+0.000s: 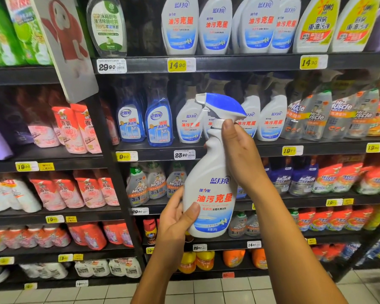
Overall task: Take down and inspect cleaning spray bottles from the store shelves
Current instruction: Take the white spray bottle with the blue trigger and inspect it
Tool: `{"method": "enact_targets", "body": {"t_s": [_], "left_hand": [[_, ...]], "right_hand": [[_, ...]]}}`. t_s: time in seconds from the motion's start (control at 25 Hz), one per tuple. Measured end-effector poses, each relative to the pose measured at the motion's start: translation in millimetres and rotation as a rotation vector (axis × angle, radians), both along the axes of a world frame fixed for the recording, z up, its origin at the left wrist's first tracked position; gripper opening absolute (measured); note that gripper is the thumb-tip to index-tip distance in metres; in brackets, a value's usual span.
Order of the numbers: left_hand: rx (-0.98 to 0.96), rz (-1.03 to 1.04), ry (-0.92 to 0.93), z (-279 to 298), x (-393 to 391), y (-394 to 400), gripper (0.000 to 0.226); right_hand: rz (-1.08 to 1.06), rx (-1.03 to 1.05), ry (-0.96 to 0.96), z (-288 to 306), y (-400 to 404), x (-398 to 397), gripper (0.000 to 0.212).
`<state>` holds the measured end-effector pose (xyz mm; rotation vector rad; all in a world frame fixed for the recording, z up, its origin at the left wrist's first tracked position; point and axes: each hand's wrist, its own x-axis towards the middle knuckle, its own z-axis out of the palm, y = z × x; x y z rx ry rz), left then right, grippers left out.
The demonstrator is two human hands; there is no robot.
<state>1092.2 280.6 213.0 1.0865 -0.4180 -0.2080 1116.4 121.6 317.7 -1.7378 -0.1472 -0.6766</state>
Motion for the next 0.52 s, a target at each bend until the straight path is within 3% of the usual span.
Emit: {"method": "enact_targets", "body": {"t_s": [0.2, 0.4, 0.52], "left_hand": [[0.003, 0.028, -0.019, -1, 5, -1, 0.042], [-0.103, -0.094, 0.163, 0, 9, -5, 0.044], [-0.099, -0.100, 0.172, 1, 11, -7, 0.045]], "right_hand": [[0.188, 0.209, -0.007, -8, -1, 3, 0.042], [0.153, 0.050, -0.025, -7, -5, 5, 0.028], [0.104, 0.026, -0.029, -5, -4, 4, 0.021]]}}
